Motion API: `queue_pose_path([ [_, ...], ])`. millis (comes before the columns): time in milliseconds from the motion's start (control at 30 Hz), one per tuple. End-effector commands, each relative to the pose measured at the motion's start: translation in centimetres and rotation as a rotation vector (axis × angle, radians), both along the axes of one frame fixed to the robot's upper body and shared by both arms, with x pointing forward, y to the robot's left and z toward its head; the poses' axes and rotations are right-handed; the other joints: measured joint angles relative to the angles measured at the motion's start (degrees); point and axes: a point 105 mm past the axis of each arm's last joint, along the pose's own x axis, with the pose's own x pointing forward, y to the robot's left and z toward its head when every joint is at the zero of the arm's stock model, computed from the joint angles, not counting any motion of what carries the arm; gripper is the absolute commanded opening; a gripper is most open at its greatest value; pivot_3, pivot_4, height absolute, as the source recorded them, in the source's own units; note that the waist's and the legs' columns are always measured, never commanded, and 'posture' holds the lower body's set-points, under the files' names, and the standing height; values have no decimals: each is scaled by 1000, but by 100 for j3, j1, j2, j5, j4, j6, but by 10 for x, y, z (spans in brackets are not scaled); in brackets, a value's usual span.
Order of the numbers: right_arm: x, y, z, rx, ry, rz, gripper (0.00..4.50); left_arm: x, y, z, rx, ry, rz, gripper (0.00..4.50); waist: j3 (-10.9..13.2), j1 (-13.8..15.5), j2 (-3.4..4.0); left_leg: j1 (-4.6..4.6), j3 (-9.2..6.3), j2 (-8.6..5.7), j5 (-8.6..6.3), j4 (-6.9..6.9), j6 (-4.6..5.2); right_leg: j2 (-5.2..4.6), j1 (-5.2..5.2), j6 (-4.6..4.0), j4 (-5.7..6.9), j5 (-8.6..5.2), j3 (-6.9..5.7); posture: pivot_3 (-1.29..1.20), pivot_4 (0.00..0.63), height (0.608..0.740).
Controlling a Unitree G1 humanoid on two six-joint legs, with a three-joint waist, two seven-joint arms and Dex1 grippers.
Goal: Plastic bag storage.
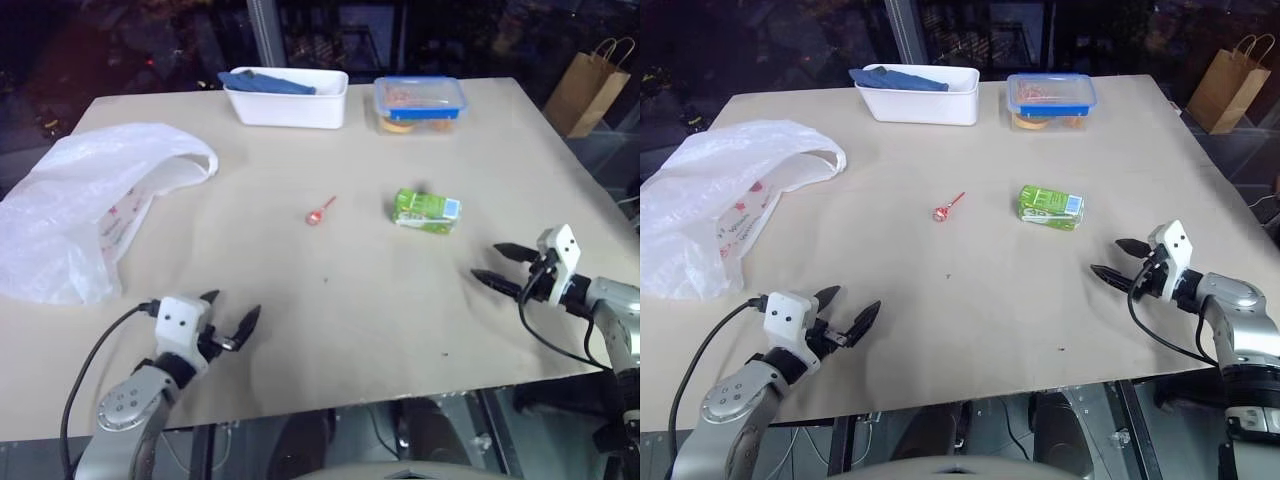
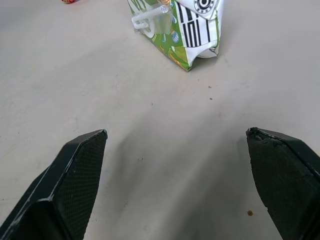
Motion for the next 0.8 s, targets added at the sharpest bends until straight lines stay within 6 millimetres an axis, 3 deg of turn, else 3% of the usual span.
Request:
queue_pose_path([
  [33,1,-2,15,-10,-52,10,4500,-2,0,6,10,-34,8,4412,0,0,0,0,0,0,0,0,0,0,0,0,0,0,0,0,150,740],
  [800,3,5,16,-13,-61,24,4500,-1,3,7,16,-46,33,4412,0,0,0,1,0,0,0,0,0,0,0,0,0,0,0,0,150,740],
])
